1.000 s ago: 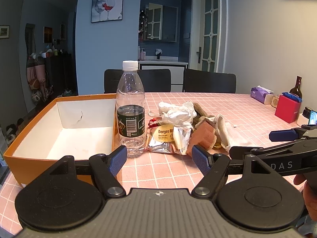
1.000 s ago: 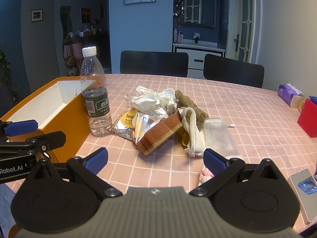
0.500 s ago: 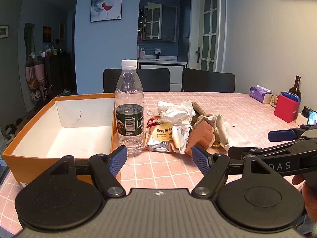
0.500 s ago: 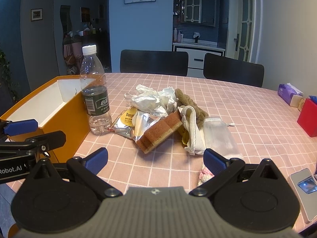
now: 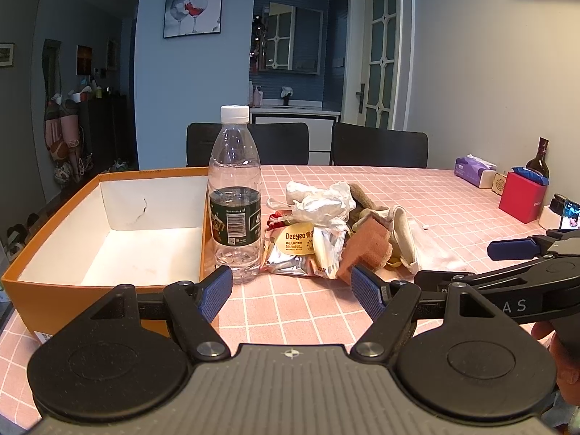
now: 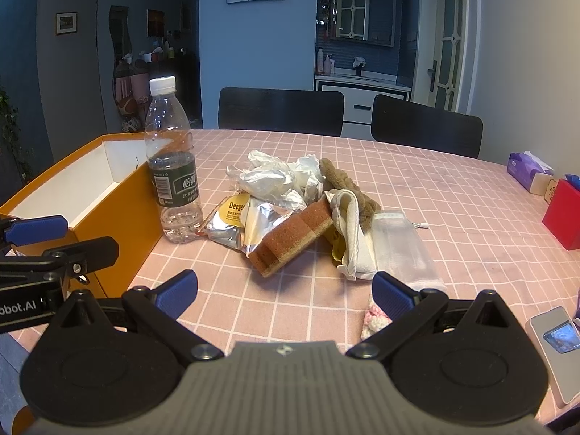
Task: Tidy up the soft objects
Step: 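Grasp the brown sponge with the left gripper while the right grasps the pink crocheted item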
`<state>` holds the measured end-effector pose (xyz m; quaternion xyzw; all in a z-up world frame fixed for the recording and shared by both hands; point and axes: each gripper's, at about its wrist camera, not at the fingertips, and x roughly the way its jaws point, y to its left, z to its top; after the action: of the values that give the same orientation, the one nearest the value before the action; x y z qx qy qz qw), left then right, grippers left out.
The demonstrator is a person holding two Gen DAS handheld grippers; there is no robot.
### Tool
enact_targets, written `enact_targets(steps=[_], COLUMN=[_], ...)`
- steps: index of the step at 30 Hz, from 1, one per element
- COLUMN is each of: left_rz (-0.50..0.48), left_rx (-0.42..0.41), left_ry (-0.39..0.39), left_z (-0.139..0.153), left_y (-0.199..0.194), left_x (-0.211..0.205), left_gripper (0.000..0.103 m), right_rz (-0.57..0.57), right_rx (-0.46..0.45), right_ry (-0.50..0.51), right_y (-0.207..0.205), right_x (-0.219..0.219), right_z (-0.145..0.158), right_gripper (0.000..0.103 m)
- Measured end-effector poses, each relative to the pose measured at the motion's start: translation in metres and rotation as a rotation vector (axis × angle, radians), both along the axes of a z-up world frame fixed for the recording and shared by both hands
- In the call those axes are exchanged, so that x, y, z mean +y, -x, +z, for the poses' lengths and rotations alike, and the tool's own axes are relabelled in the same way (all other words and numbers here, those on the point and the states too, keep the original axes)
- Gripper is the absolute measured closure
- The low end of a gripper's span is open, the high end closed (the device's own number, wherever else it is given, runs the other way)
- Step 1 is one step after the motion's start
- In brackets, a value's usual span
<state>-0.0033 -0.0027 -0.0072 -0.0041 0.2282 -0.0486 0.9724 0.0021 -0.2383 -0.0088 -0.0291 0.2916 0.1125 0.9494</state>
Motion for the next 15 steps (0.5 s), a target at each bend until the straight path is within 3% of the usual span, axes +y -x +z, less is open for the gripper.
enact_targets(steps=[7,15], left_rz=[-0.056,-0.214], left_rx=[0.011,0.018], left_ry=[0.016,0.047], left_z=[-0.003,-0.016], left_y=[-0.006,-0.029], left_x=[-0.003,-0.025], left_gripper=[0.016,0.018], right_rz=[0.012,-0.065], right_rx=[-0.023,0.055], right_ry=[-0.02,-0.008], right_y=[-0.004,-0.033], right_x=[-0.01,-0.045], right_z=[-0.007,-0.034], right_gripper=[0.003,0.003])
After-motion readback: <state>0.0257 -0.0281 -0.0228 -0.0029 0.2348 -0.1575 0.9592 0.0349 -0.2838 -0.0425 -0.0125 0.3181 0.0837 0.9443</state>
